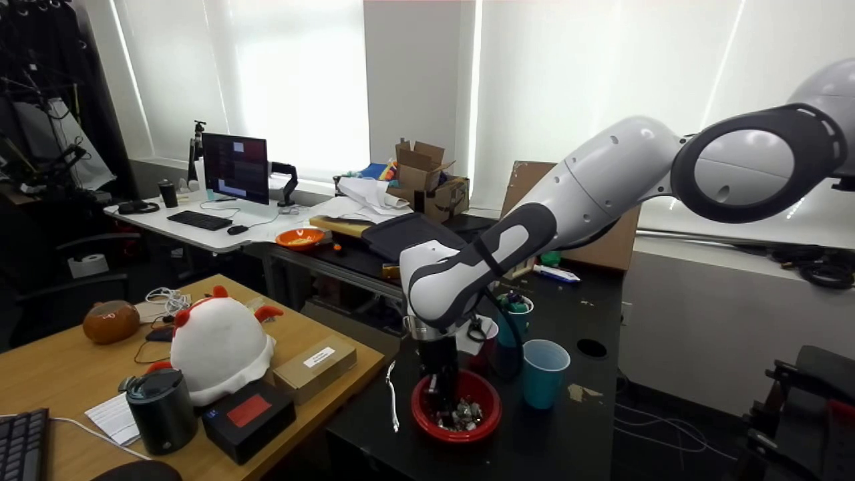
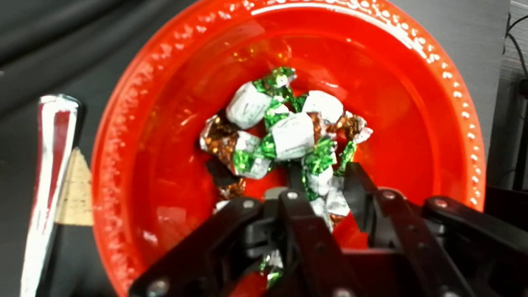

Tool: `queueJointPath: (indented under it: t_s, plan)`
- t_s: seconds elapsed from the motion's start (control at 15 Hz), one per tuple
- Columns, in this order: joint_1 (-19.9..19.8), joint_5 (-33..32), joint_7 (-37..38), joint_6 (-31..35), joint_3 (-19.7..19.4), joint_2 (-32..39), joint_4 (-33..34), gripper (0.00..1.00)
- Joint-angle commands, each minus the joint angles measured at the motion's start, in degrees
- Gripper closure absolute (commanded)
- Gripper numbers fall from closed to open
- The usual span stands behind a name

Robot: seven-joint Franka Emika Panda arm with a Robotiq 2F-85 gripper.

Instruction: Move some contents from the bowl to the left bowl

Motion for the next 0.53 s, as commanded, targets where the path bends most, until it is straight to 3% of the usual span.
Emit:
queueJointPath:
  t_s: [0.0, 0.47]
  plan:
    - [0.28, -0.28, -0.1, -1.73, -0.2, 0.49, 1.72, 0.98]
    - [-0.03, -0.3, 0.27, -1.63, -0.5, -0.84, 0.82, 0.97]
